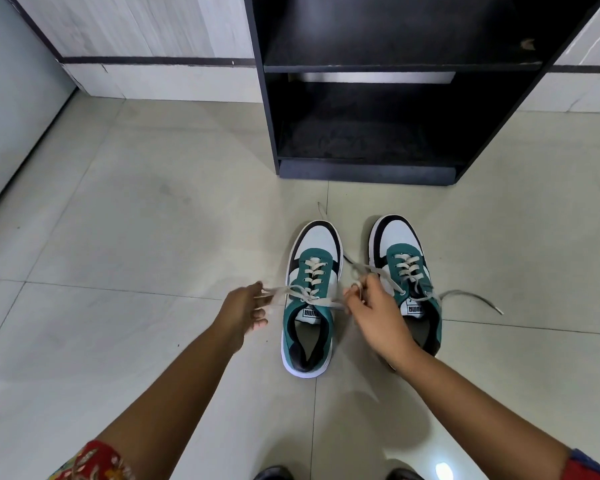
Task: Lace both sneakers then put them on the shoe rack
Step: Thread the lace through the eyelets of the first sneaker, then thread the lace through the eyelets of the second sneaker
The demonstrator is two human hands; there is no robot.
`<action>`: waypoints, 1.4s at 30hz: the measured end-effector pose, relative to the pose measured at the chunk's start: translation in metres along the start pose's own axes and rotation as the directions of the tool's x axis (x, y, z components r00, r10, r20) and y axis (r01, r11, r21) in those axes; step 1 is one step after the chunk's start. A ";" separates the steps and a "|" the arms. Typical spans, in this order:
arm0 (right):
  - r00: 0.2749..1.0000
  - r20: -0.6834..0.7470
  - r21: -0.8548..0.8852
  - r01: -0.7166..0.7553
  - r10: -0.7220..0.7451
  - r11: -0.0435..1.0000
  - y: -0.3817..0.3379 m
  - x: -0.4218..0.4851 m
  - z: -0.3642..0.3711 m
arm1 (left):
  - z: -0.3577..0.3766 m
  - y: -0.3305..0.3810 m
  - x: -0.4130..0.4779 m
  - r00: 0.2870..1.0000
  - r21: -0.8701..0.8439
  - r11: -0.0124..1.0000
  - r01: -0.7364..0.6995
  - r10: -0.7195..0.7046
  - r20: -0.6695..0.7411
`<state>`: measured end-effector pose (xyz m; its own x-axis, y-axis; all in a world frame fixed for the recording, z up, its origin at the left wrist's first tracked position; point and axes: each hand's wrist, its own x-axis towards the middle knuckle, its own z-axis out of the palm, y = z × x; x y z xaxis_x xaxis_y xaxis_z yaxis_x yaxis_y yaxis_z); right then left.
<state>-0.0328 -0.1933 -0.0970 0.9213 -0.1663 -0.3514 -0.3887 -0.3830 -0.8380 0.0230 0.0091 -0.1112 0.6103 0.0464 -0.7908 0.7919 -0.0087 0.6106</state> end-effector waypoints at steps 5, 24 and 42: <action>0.963 0.105 0.487 -0.268 0.249 0.831 0.000 -0.004 0.005 | 0.003 -0.004 -0.020 0.993 0.221 0.975 -0.035 0.009 0.120; 0.887 0.386 0.204 -0.348 0.252 0.915 -0.018 0.005 0.034 | -0.008 0.016 -0.034 0.925 0.830 0.478 -0.287 0.365 0.109; 0.967 -0.240 0.166 -0.047 0.087 0.985 0.057 -0.019 -0.099 | 0.115 0.037 -0.036 0.573 0.620 0.030 -0.784 0.421 0.703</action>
<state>-0.0731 -0.3016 -0.0967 0.8561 -0.4117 -0.3124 -0.4255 -0.2182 -0.8783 0.0322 -0.1076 -0.0650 0.6982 -0.6796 -0.2252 -0.4412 -0.6562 0.6122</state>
